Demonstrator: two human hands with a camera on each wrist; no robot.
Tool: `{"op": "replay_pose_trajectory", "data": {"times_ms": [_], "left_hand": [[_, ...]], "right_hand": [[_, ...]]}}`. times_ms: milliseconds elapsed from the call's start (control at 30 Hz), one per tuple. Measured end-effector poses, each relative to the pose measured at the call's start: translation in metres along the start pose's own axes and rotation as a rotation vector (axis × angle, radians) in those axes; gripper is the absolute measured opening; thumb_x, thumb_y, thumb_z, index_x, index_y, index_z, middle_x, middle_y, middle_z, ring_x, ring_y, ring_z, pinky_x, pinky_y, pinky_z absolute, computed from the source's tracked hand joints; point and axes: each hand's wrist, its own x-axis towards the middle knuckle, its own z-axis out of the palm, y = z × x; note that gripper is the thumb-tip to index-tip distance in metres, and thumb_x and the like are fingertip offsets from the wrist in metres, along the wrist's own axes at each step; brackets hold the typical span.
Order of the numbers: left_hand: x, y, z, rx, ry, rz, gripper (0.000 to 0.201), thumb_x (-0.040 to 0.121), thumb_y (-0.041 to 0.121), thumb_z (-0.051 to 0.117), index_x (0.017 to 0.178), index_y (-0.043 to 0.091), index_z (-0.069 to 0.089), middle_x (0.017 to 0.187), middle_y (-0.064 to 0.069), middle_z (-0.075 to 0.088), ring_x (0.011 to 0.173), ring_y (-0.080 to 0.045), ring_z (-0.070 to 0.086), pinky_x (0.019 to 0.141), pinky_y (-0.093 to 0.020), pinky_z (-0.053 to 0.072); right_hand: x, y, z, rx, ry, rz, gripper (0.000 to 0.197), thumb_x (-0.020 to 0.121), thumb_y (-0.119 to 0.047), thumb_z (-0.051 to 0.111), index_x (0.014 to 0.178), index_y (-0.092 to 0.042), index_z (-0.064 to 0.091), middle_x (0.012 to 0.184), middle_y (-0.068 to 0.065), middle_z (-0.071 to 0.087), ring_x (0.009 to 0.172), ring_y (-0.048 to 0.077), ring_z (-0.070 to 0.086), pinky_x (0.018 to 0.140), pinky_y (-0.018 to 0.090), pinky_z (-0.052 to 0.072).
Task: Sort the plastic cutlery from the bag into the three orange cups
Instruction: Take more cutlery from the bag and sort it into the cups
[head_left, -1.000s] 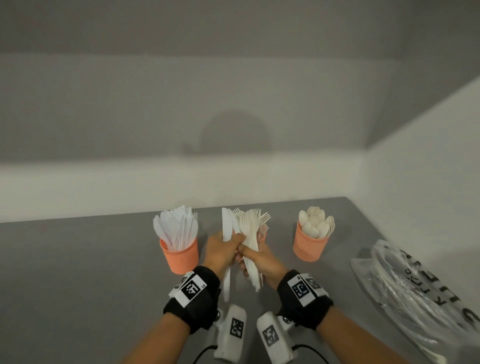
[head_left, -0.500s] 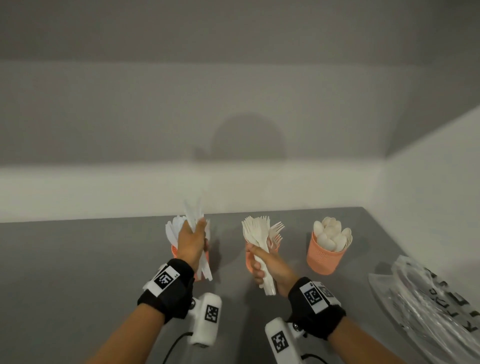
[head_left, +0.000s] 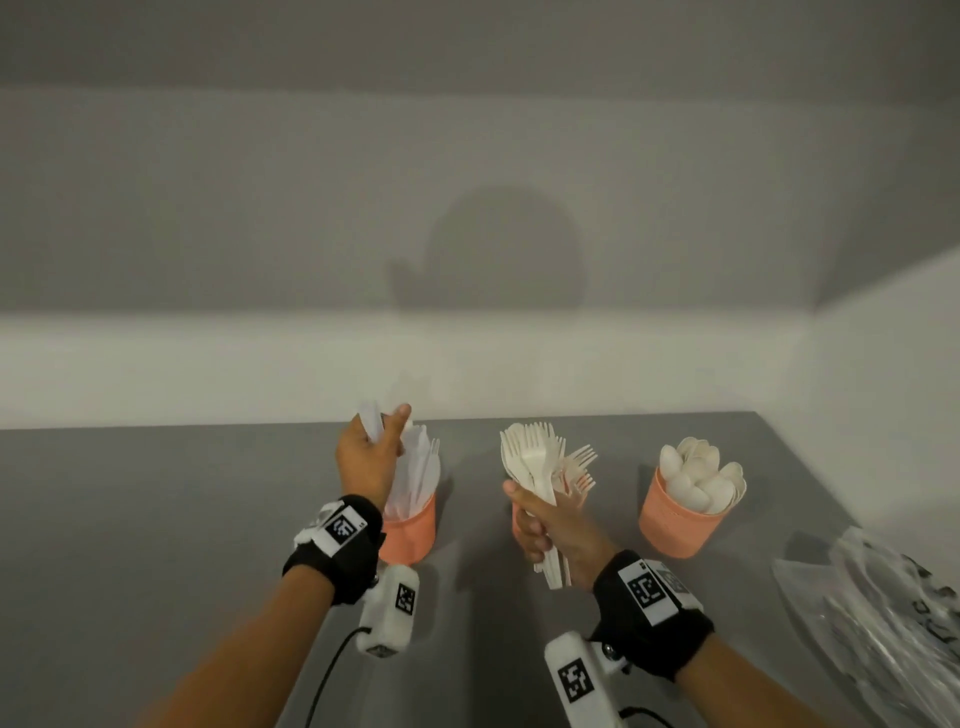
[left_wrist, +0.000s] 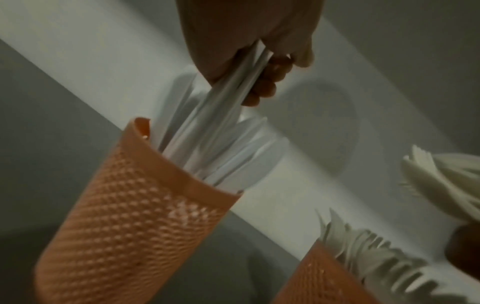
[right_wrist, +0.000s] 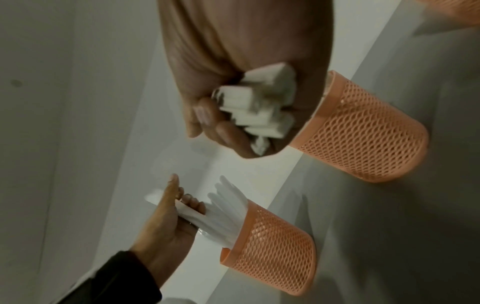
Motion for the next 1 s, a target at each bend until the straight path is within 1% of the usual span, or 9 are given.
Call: {"op": "replay_pose_trajectory", "data": {"times_ms": [167, 267, 500, 600, 733, 800, 867, 933, 1000], "left_hand": [[-0.001, -0.016, -0.002, 0.084, -0.041, 0.14, 0.014, 0.086, 0.01, 0.064, 0.079, 0.017, 0.054, 0.068, 0.0, 0.054, 0.065, -0.014, 0.051, 0.061, -0.012, 0.043], [-0.001, -0.025, -0.008, 0.324, -0.141, 0.341, 0.001, 0.087, 0.008, 0.061, 0.087, 0.006, 0.062, 0.085, -0.007, 0.061, 0.078, -0.018, 0.056, 0.073, -0.024, 0.043], [-0.008, -0.031, -0.017, 0.919, -0.353, 0.585, 0.049, 0.089, 0.032, 0.036, 0.11, -0.003, 0.064, 0.11, -0.019, 0.066, 0.103, -0.037, 0.063, 0.088, -0.041, 0.051], [-0.004, -0.023, -0.015, 1.083, -0.427, 0.43, 0.081, 0.085, 0.053, 0.011, 0.132, -0.002, 0.047, 0.137, -0.019, 0.05, 0.133, -0.034, 0.041, 0.112, -0.042, 0.027], [0.0, -0.015, -0.012, 1.141, -0.478, 0.275, 0.101, 0.074, 0.073, -0.004, 0.147, 0.006, 0.018, 0.154, -0.014, 0.023, 0.145, -0.029, 0.013, 0.118, -0.043, 0.008], [-0.003, -0.006, -0.013, 1.064, -0.419, 0.334, 0.102, 0.075, 0.076, -0.004, 0.148, 0.009, 0.017, 0.154, -0.016, 0.022, 0.145, -0.03, 0.013, 0.117, -0.043, 0.009], [-0.012, 0.009, -0.012, 0.864, -0.323, 0.426, 0.083, 0.087, 0.066, 0.017, 0.142, 0.007, 0.035, 0.144, -0.017, 0.04, 0.137, -0.032, 0.031, 0.112, -0.04, 0.026], [-0.028, 0.023, -0.007, 0.625, -0.276, 0.428, 0.043, 0.094, 0.039, 0.045, 0.119, 0.008, 0.059, 0.118, -0.011, 0.061, 0.114, -0.027, 0.053, 0.091, -0.031, 0.042], [-0.052, 0.036, 0.003, 0.47, -0.317, 0.315, 0.019, 0.091, 0.027, 0.054, 0.091, 0.012, 0.066, 0.091, -0.002, 0.067, 0.087, -0.02, 0.06, 0.073, -0.025, 0.041]], "right_hand": [[0.0, -0.004, 0.002, 0.005, -0.01, 0.039, 0.034, 0.092, -0.026, 0.055, 0.064, -0.017, 0.04, 0.037, -0.007, 0.033, 0.032, 0.005, 0.026, 0.037, 0.018, 0.025], [-0.001, -0.004, 0.004, 0.009, -0.012, 0.058, 0.035, 0.092, -0.026, 0.055, 0.063, -0.015, 0.039, 0.037, -0.007, 0.035, 0.032, 0.005, 0.027, 0.038, 0.018, 0.026], [-0.005, -0.003, 0.007, -0.006, -0.009, 0.057, 0.032, 0.093, -0.024, 0.054, 0.065, -0.015, 0.04, 0.037, -0.008, 0.036, 0.032, 0.005, 0.028, 0.038, 0.017, 0.028], [-0.004, -0.001, 0.008, 0.025, 0.008, 0.068, 0.023, 0.092, -0.023, 0.055, 0.073, -0.015, 0.045, 0.039, -0.007, 0.036, 0.032, 0.005, 0.03, 0.036, 0.017, 0.029], [-0.007, 0.003, 0.008, 0.007, 0.009, 0.068, 0.014, 0.092, -0.024, 0.055, 0.083, -0.016, 0.048, 0.042, -0.006, 0.037, 0.032, 0.006, 0.031, 0.036, 0.018, 0.03], [-0.008, 0.004, 0.007, 0.007, 0.018, 0.064, 0.014, 0.092, -0.024, 0.055, 0.083, -0.017, 0.048, 0.044, -0.005, 0.038, 0.032, 0.006, 0.031, 0.036, 0.018, 0.029], [-0.008, 0.007, 0.005, 0.004, 0.045, 0.047, 0.017, 0.092, -0.024, 0.055, 0.078, -0.017, 0.047, 0.047, -0.005, 0.038, 0.033, 0.006, 0.031, 0.036, 0.019, 0.029], [-0.009, 0.011, 0.005, -0.029, 0.085, 0.016, 0.018, 0.092, -0.024, 0.055, 0.077, -0.017, 0.046, 0.051, -0.003, 0.039, 0.034, 0.007, 0.031, 0.037, 0.019, 0.029], [-0.011, 0.015, 0.006, -0.079, 0.138, -0.017, 0.02, 0.092, -0.022, 0.054, 0.076, -0.016, 0.045, 0.053, -0.002, 0.039, 0.034, 0.007, 0.031, 0.038, 0.02, 0.029]]}}
